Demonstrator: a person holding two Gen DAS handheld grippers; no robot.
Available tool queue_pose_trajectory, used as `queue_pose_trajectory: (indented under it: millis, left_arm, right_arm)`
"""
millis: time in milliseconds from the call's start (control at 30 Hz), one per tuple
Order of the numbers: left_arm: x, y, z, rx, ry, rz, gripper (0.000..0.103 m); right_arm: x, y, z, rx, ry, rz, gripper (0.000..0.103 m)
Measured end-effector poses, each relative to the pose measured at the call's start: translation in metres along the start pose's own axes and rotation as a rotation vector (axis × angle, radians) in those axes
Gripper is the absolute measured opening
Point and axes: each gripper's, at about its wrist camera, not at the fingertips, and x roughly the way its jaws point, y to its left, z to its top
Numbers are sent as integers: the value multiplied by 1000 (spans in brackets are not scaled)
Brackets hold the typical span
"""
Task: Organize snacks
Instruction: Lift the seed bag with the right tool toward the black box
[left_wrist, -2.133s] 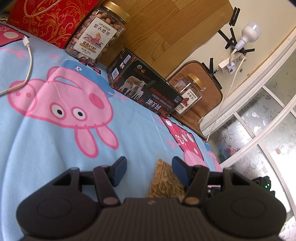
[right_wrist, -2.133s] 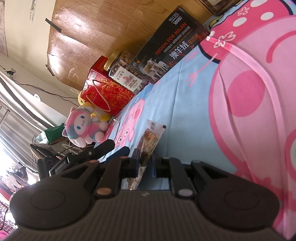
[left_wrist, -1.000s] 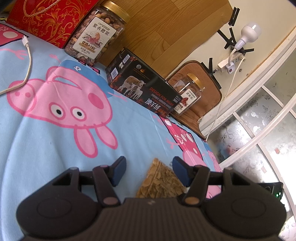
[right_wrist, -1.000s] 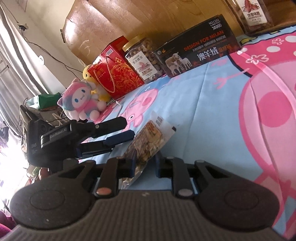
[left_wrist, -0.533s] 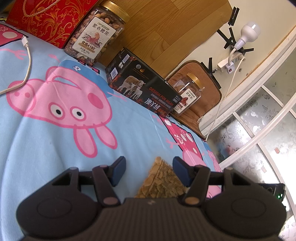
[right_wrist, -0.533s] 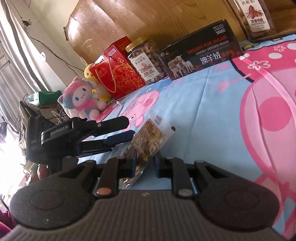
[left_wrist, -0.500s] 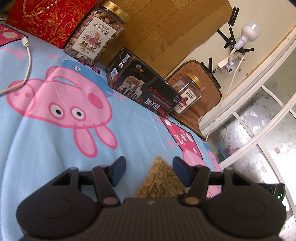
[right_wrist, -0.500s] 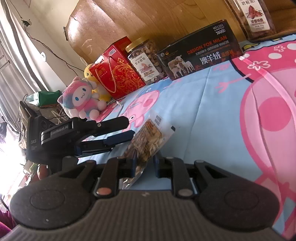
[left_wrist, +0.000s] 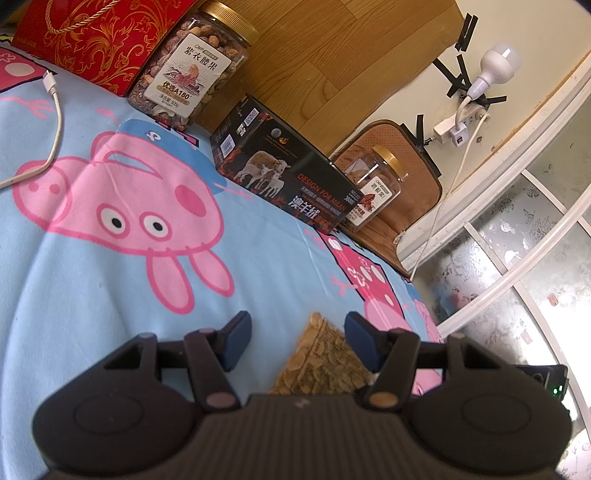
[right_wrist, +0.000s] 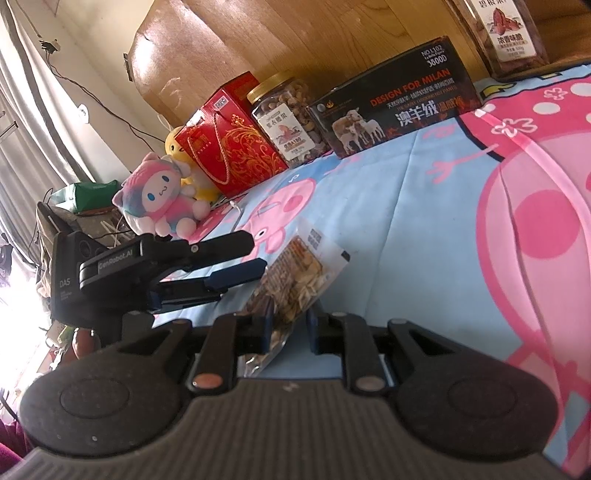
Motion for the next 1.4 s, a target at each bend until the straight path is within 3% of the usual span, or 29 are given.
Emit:
queue_pose_trajectory:
  millis: [800,900,1033,1167,1233,1367,1400]
  left_arm:
    - [-1,0,0,-2,1,-10,59]
    - [-1,-1,-1,-3,8,-28,64]
    - [2,-11,-1,39,36,-39,78]
    - [10,-20,-5,74,76,-52,79]
    - [12,-23,-7,77,84,-52,76]
    - [15,-26,-5,76,99,-33,49]
    - [17,-26,-2,67,111,-43,47]
  right_arm:
    - [-1,3,-1,-24,-10,-4,21]
    - [-2,2,-1,-20,-13,-3,20]
    - [-4,2,-1,-20,-20,4,19]
    - [-5,2,1,-21,-27,19,18]
    - [-6,3,2,-23,-32,29,16]
    - [-13,2,11,-27,-65,23,14]
    - [-15,0,15,-20,-74,23,13]
